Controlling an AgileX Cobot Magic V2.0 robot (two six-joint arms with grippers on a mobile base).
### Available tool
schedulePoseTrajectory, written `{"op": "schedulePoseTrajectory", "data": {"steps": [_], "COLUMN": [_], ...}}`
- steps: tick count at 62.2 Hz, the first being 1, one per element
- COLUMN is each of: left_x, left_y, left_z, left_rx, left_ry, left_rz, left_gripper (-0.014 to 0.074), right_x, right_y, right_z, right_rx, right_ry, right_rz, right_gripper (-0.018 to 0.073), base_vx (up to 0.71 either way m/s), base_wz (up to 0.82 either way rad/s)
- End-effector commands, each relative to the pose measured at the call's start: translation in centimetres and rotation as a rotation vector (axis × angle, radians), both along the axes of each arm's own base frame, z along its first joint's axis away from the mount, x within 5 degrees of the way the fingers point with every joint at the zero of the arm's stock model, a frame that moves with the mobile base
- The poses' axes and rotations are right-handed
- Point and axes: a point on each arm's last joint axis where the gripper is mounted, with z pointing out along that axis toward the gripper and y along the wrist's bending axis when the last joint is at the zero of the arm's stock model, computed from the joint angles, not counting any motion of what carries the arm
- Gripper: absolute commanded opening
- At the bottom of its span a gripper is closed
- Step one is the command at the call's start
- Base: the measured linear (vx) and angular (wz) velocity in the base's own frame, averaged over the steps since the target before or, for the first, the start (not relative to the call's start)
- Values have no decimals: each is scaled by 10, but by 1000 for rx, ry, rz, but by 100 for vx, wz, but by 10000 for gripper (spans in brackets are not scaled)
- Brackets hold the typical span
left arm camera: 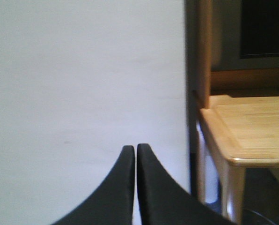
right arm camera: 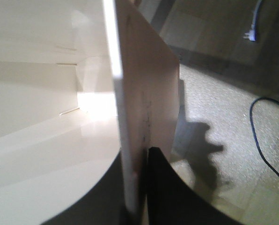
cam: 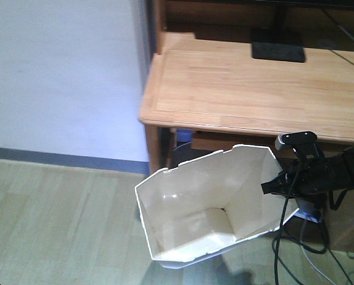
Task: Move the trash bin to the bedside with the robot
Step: 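Hold the bin in the right gripper while the base turns toward the bed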
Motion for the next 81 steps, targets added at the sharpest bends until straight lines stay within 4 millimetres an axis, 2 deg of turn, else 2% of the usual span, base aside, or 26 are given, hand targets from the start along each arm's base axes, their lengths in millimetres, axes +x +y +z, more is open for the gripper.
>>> {"op": "schedulePoseTrajectory", "data": {"steps": [1, 81], "left_x": [-1, -1], "left_y": [-1, -1], "left_z": [4, 4], "left_rx": [-23, -23], "left_ry": [-77, -77], "left_rz": [-9, -9], "left_gripper": [-6, -6], "right_x": [7, 7], "right_y": [13, 13], "right_z": [28, 28], "right_rx": [179, 179], "right_ry": [-48, -48], "right_rz": [-23, -23], "right_gripper": [-5, -5], "base_vx": [-7, 0], "base_wz": [50, 58]}}
